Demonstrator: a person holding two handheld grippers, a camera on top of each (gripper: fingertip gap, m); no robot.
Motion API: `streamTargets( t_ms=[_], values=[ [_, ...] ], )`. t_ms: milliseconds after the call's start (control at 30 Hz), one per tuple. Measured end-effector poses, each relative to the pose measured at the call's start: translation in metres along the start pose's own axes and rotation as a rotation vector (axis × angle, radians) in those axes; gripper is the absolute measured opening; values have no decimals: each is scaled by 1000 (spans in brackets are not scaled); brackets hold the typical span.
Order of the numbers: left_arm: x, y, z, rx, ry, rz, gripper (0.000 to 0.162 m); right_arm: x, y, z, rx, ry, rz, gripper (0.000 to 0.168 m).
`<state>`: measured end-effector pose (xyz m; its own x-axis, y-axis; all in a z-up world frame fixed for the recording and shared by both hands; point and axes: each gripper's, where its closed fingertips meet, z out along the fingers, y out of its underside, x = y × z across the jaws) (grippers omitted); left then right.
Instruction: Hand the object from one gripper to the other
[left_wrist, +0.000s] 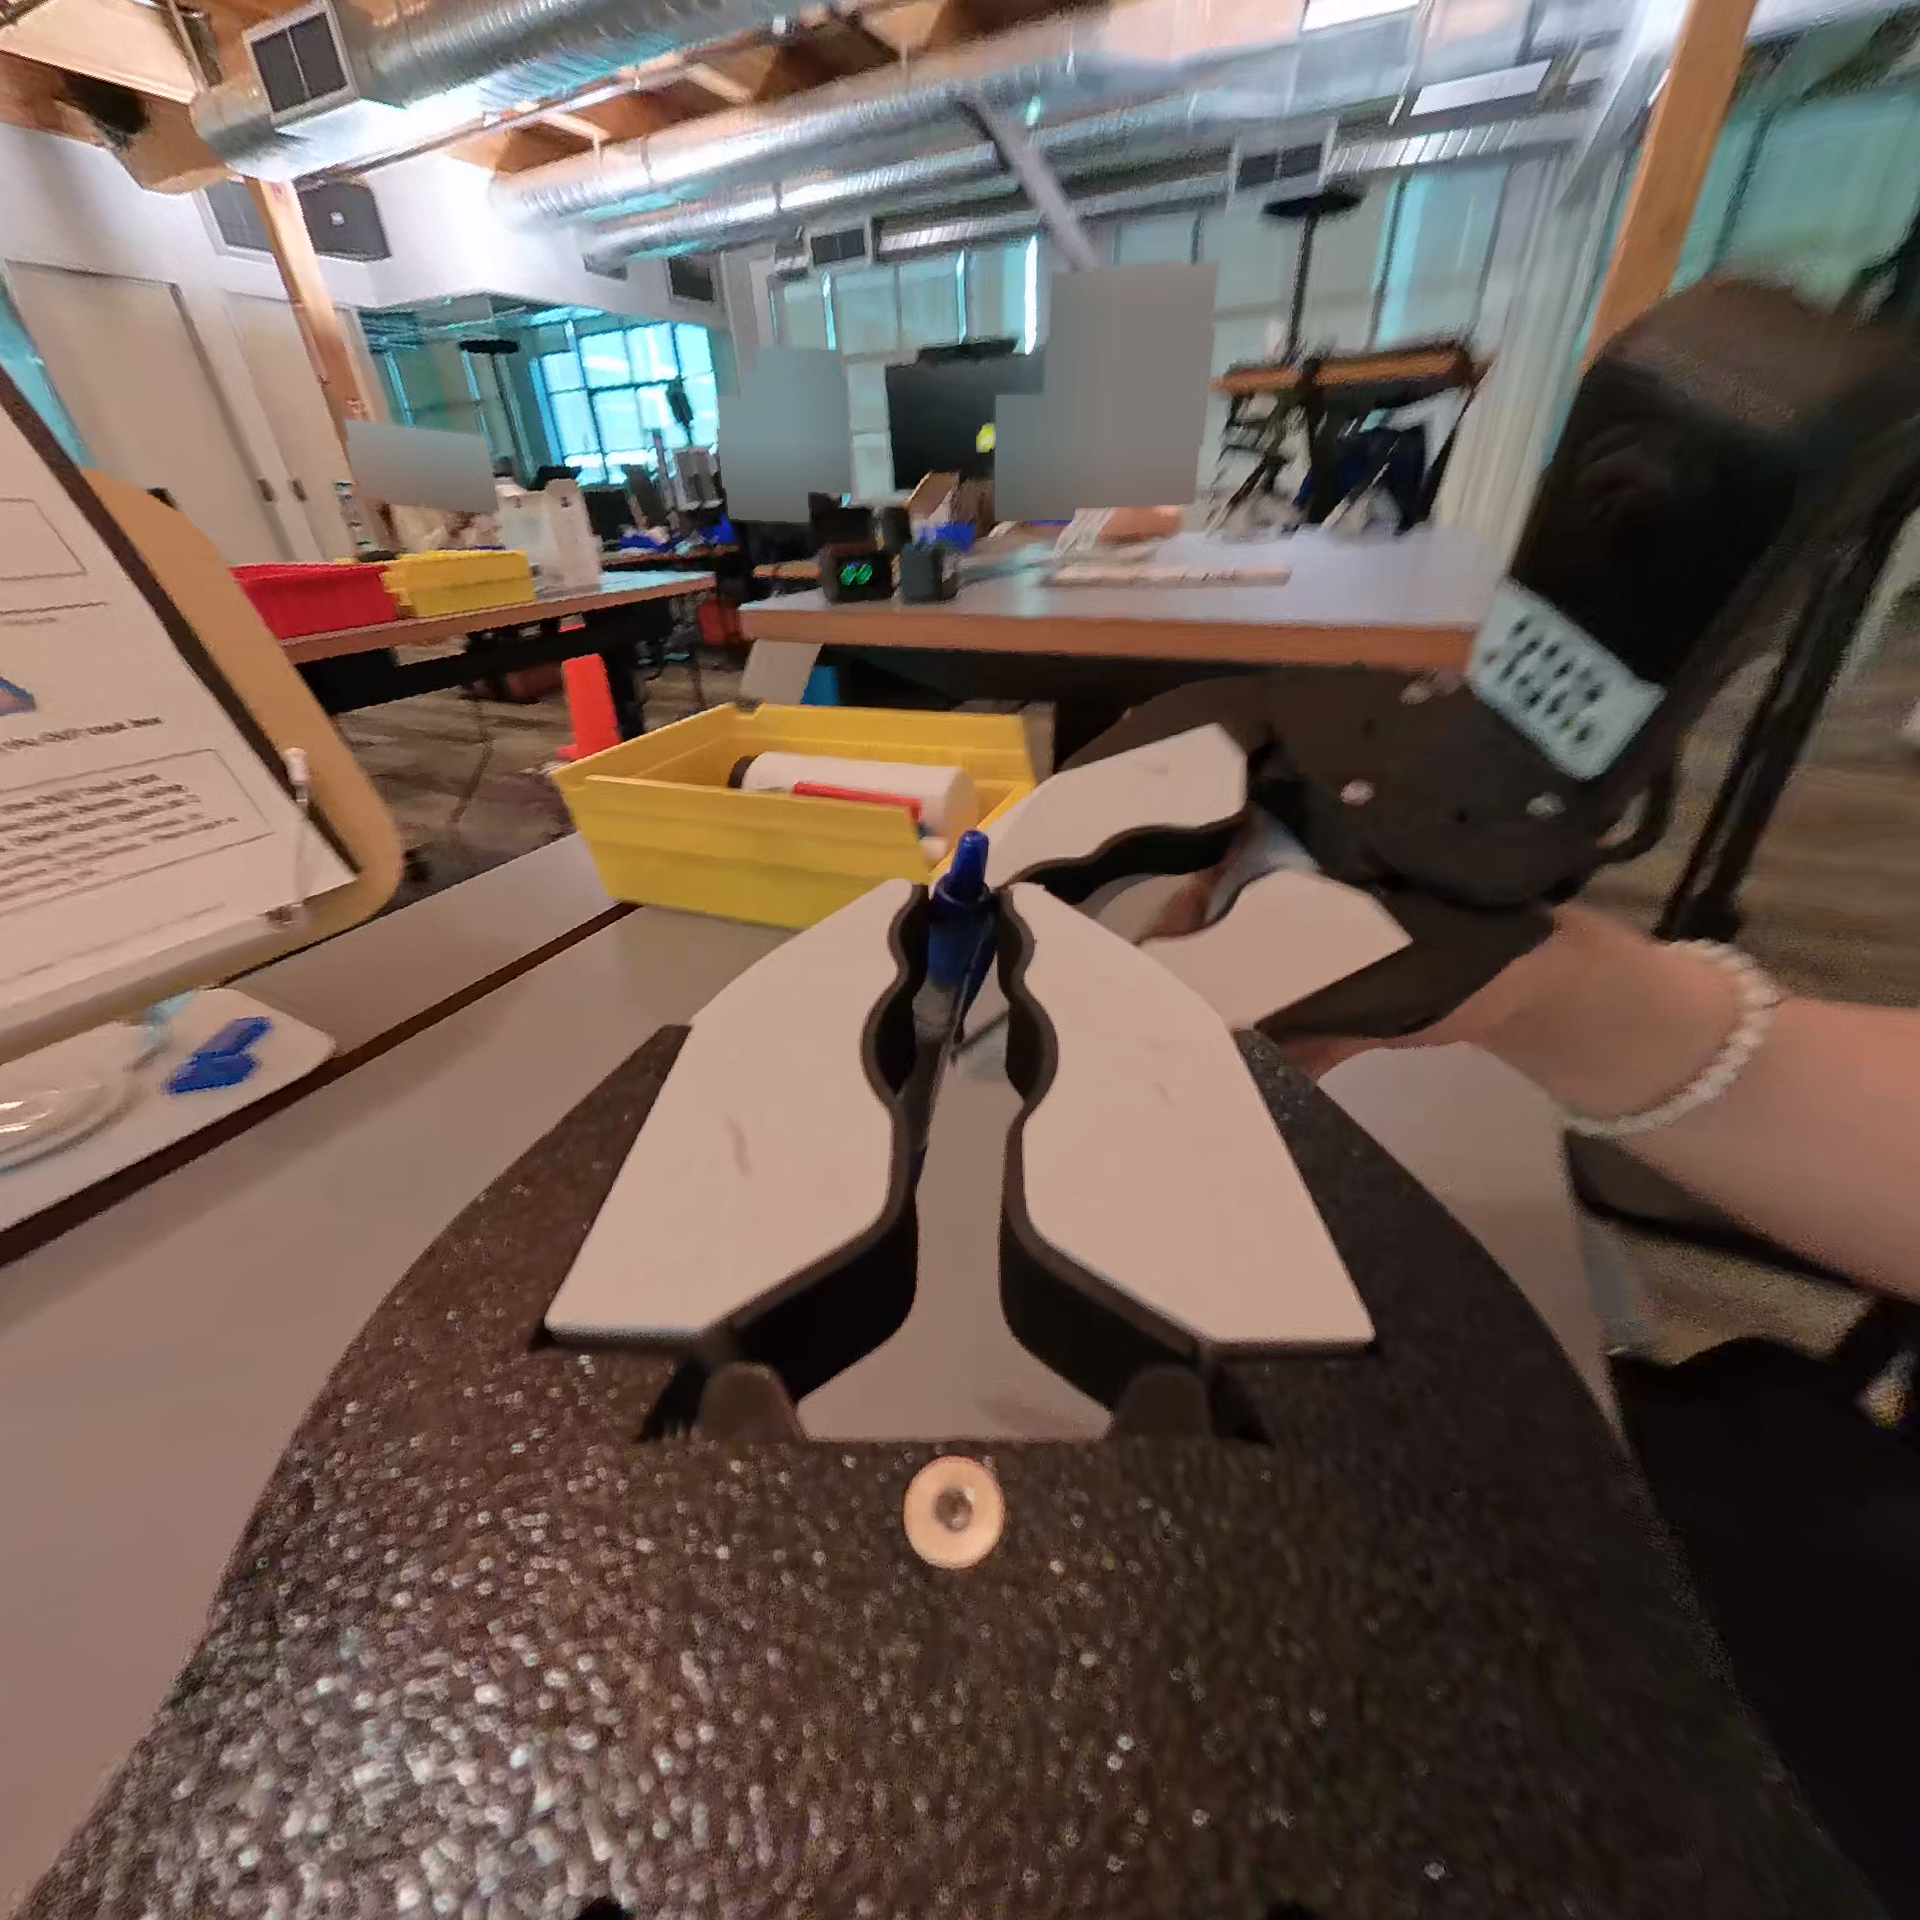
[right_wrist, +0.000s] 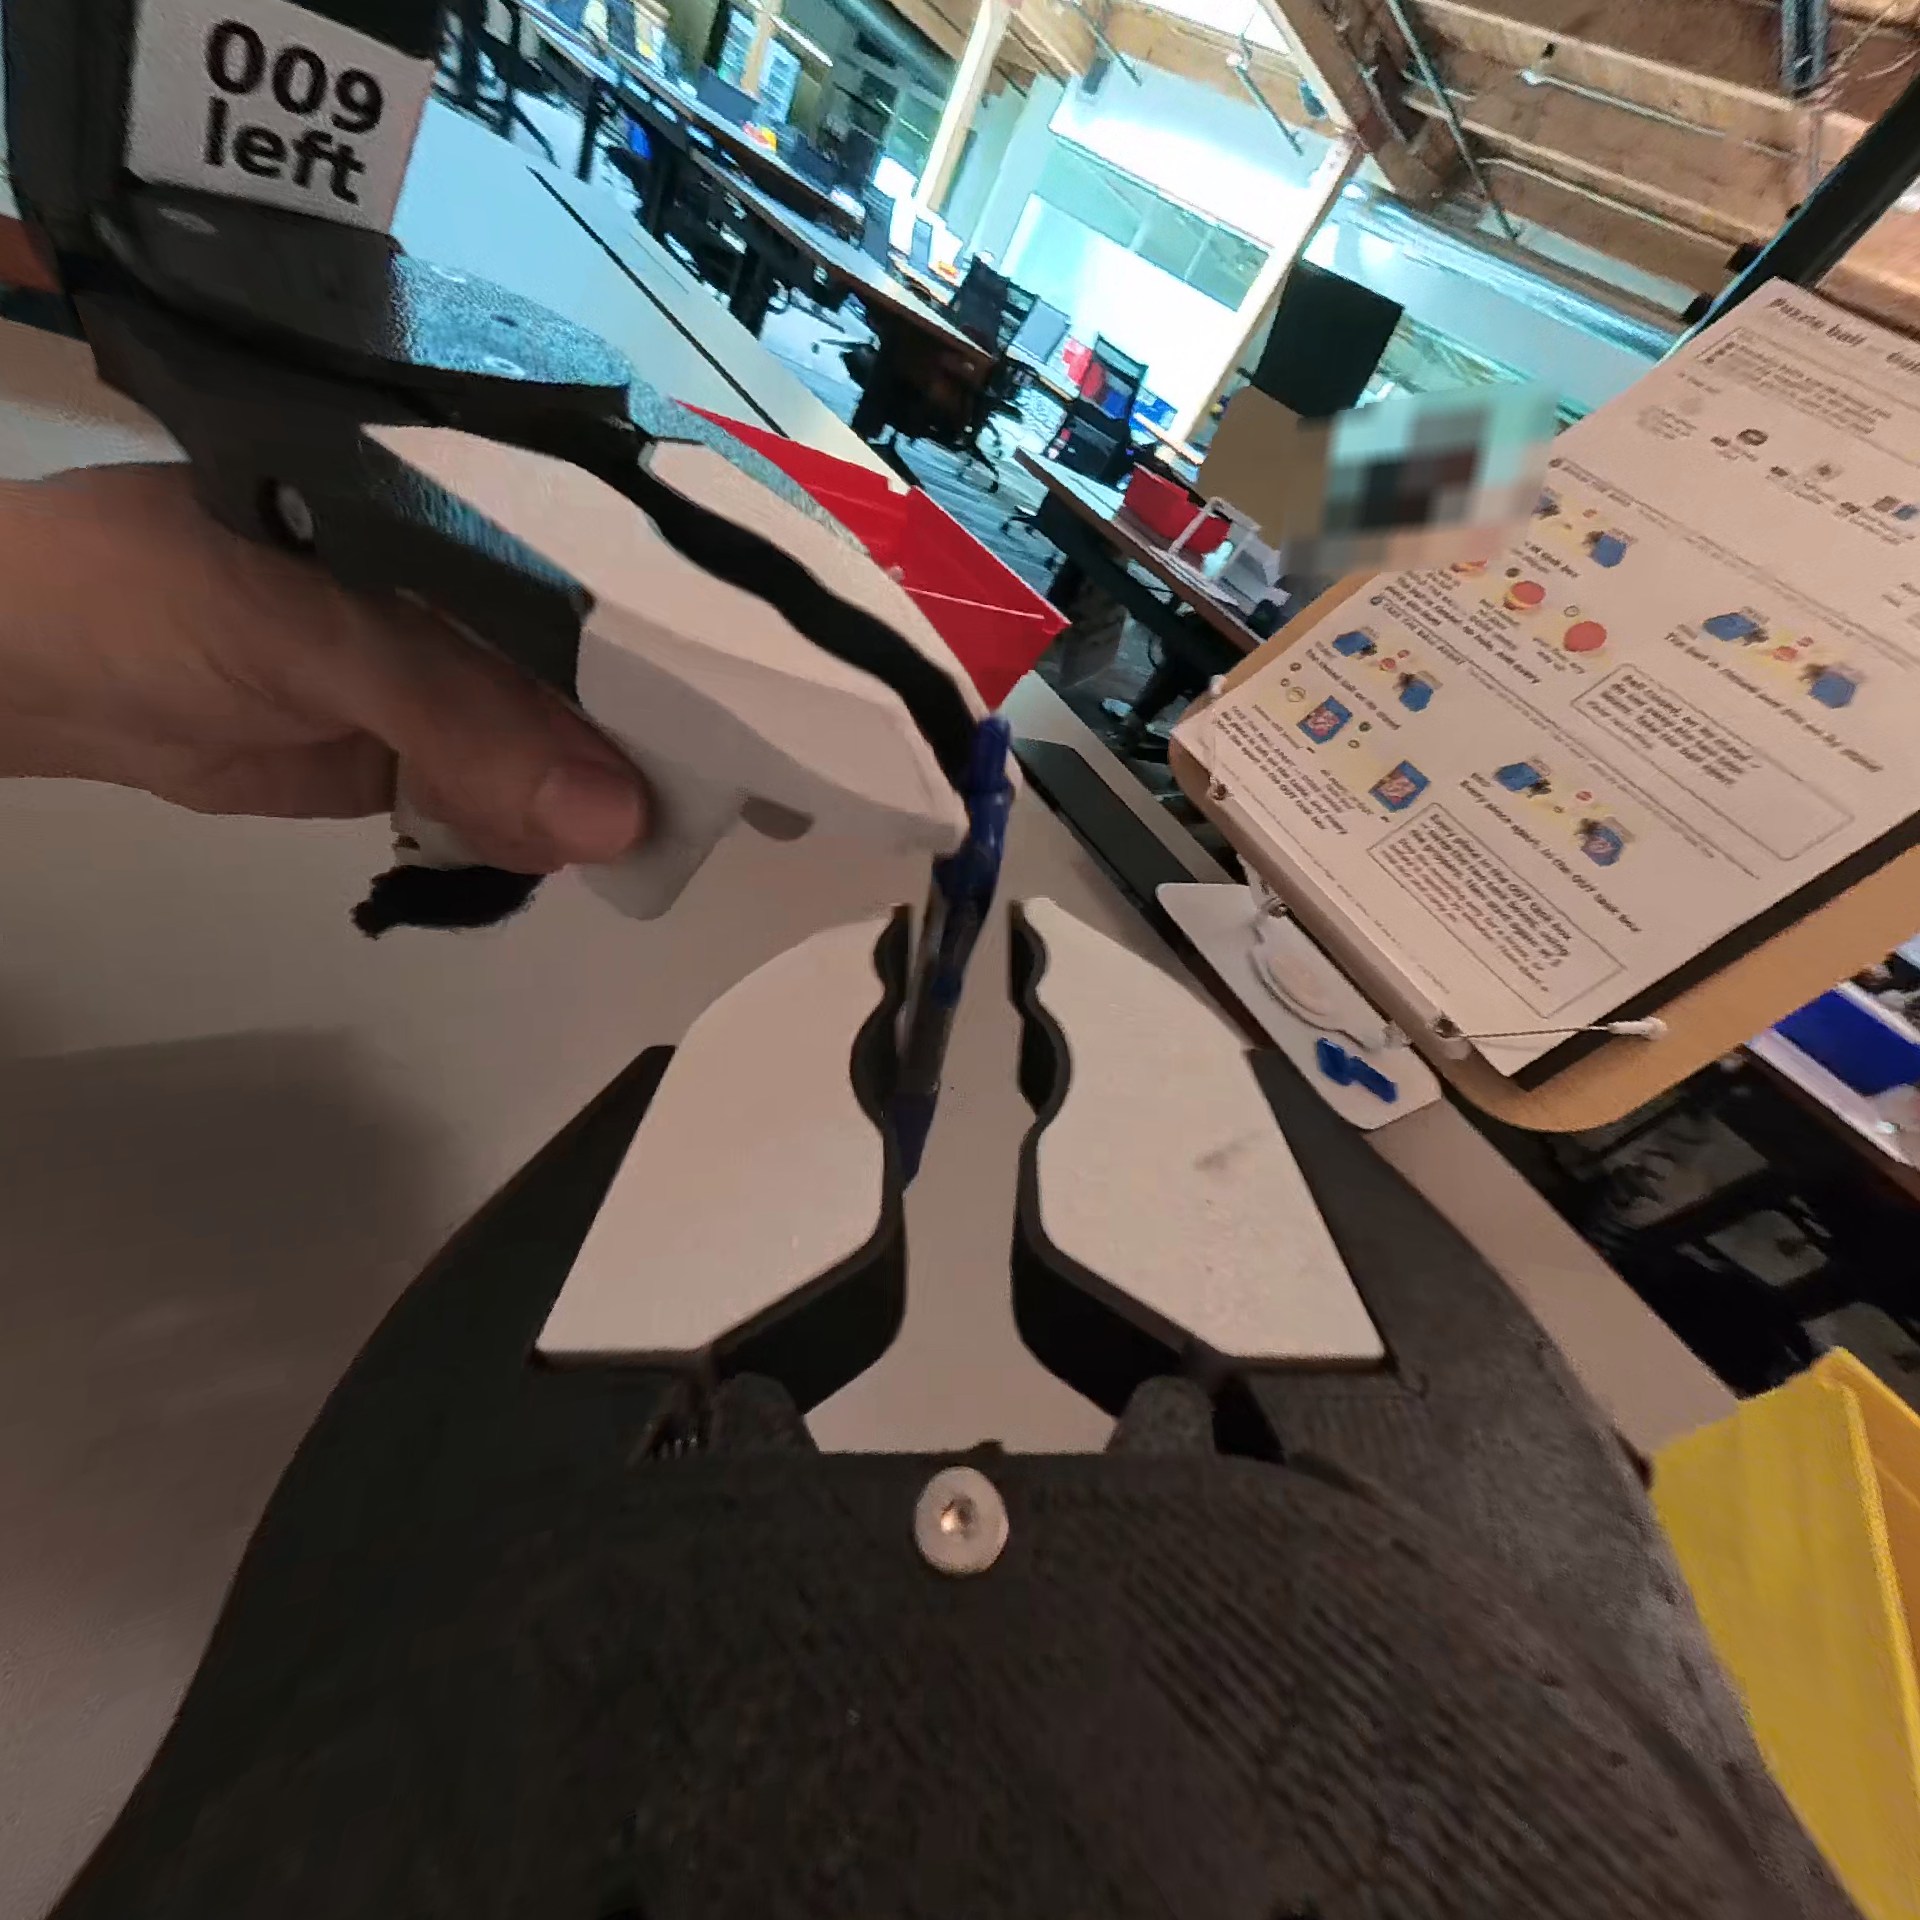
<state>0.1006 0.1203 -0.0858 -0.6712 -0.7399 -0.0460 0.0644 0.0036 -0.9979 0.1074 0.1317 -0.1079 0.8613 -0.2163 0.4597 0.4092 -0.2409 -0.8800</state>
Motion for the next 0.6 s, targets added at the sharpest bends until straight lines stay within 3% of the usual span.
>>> streamTargets(
  t_ms=[67,167,333,500,600],
  values=[
    [0,-11,-6,79,61,-101,12,1,7,-1,-8,-49,67,38],
    [-5,-26,-17,195,139,-254,11,-3,10,-4,24,-142,186,45],
    [-22,-40,-35,336,185,-414,11,-13,9,-5,64,-245,258,26],
    [-23,-45,-40,389,230,-475,10,-23,12,2,60,-258,244,34],
    [-21,-44,-38,384,231,-467,9,-32,12,3,71,-311,260,11]
  ],
)
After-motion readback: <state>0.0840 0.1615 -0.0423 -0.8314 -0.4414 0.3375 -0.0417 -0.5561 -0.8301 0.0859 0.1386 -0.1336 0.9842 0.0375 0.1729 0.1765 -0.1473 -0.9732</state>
